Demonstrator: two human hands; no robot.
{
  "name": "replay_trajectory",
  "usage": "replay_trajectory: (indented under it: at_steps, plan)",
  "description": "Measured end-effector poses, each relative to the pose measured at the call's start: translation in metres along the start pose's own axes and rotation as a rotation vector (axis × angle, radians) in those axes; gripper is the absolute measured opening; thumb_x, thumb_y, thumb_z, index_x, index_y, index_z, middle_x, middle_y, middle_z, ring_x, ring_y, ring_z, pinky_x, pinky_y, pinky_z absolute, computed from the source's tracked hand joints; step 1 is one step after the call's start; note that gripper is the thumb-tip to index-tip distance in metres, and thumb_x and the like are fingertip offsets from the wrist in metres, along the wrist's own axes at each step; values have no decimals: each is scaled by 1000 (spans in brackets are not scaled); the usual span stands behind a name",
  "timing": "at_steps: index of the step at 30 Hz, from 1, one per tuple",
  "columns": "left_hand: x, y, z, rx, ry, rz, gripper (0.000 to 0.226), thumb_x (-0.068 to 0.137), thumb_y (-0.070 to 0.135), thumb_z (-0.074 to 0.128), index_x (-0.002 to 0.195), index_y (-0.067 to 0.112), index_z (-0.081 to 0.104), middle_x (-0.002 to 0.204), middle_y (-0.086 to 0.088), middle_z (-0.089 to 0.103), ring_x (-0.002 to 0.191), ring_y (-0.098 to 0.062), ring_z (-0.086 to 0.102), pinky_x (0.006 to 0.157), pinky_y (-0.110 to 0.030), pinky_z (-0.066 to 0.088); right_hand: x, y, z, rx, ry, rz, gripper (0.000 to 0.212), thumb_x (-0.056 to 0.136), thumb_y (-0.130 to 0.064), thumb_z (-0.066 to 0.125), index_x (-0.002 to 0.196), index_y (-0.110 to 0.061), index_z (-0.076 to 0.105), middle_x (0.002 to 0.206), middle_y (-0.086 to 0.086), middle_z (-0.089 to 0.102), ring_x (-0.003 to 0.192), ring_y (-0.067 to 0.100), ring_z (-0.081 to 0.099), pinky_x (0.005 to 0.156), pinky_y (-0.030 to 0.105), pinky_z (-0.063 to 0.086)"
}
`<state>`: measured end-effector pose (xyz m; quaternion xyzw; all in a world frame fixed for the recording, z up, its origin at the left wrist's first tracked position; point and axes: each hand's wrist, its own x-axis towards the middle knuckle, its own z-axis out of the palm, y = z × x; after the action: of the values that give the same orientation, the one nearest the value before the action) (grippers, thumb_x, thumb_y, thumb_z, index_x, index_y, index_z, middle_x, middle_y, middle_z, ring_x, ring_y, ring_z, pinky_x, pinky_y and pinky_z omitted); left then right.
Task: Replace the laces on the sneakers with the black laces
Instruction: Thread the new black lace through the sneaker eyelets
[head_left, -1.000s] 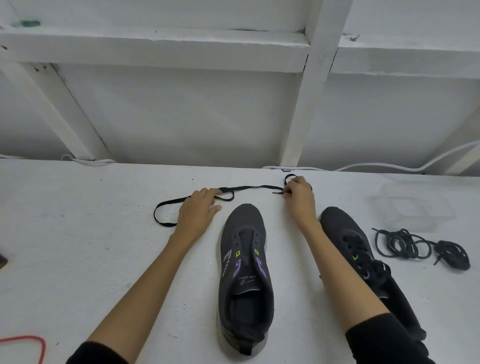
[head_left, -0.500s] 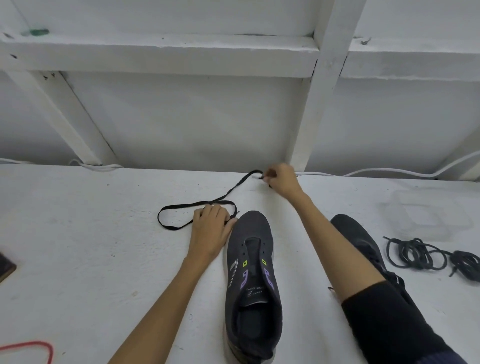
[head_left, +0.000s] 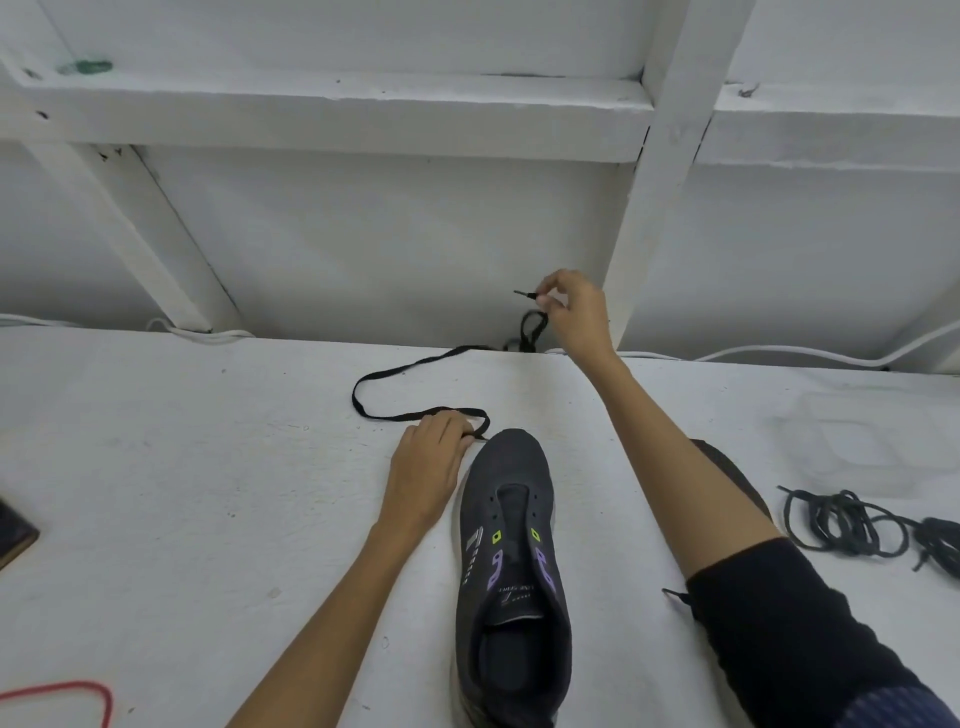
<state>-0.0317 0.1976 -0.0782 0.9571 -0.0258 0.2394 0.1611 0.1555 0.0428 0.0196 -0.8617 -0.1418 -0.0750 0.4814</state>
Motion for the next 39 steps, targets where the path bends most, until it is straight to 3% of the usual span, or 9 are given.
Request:
replay_trajectory:
  at_steps: [2, 7, 11, 14, 20, 25, 29, 33, 39]
  plan:
    - [1, 1, -1, -20, 23, 7, 30, 98, 26, 39, 101, 12, 66, 103, 2, 65, 88, -15, 59, 69, -30, 50, -7, 4, 0, 84, 42, 35, 12, 93, -3, 55, 95, -12, 63, 105, -1, 64, 100, 16, 55, 84, 30, 44]
    - [-1, 2, -6, -172, 43, -48, 31, 99, 28, 40, 108, 12, 65, 111, 4, 64, 95, -9, 58, 76, -23, 49, -28, -4, -9, 426, 256, 98, 20, 97, -1, 46, 93, -20, 52, 98, 3, 71, 92, 11, 61, 79, 20, 45]
    - [-5, 3, -11, -255, 103, -110, 30, 100, 29, 40, 110, 11, 62, 105, 3, 65, 89, -8, 59, 74, -13, 43, -57, -17, -25, 642, 416, 109, 24, 99, -1, 40, 93, -23, 48, 93, 5, 70, 94, 14, 65, 92, 28, 48]
    - [-9, 3, -14, -307, 146, -184, 28, 100, 29, 41, 112, 13, 60, 105, 4, 65, 86, -3, 54, 74, -10, 40, -88, -21, -38, 741, 464, 92, 23, 99, 2, 41, 94, -19, 48, 79, 5, 64, 80, 19, 60, 84, 28, 49]
    - [-26, 12, -27, -490, 242, -283, 23, 97, 31, 41, 101, 16, 58, 91, 8, 61, 80, -8, 56, 70, -11, 41, -177, 10, -40, 685, 195, 128, 23, 98, 9, 43, 94, -10, 56, 66, 7, 55, 58, 20, 46, 62, 25, 43]
    - [-53, 20, -33, -605, 206, -376, 16, 91, 42, 47, 93, 30, 57, 66, -2, 61, 59, -21, 54, 52, -31, 42, -236, 38, -33, 605, 33, 259, 19, 97, 2, 51, 94, -6, 67, 66, 3, 56, 60, 15, 46, 57, 24, 38]
    - [-59, 22, -33, -606, 111, -400, 13, 91, 29, 57, 98, 32, 68, 58, 9, 57, 47, -9, 47, 49, -20, 41, -251, 31, -31, 580, 27, 299, 15, 92, -3, 62, 86, -11, 75, 79, -3, 72, 71, 8, 61, 67, 14, 45]
    - [-59, 26, -35, -650, 41, -419, 11, 88, 16, 70, 91, 25, 75, 64, 22, 64, 50, 2, 54, 53, -22, 49, -250, 27, -32, 559, 33, 316, 13, 89, -4, 67, 85, -12, 77, 86, -4, 76, 82, 4, 67, 75, 13, 48]
    - [-55, 21, -35, -744, 84, -496, 9, 93, 21, 63, 98, 27, 67, 58, 2, 61, 53, -19, 54, 57, -28, 45, -250, 32, -31, 525, 20, 298, 11, 89, -7, 69, 87, -12, 77, 88, -2, 76, 86, 9, 69, 76, 15, 49]
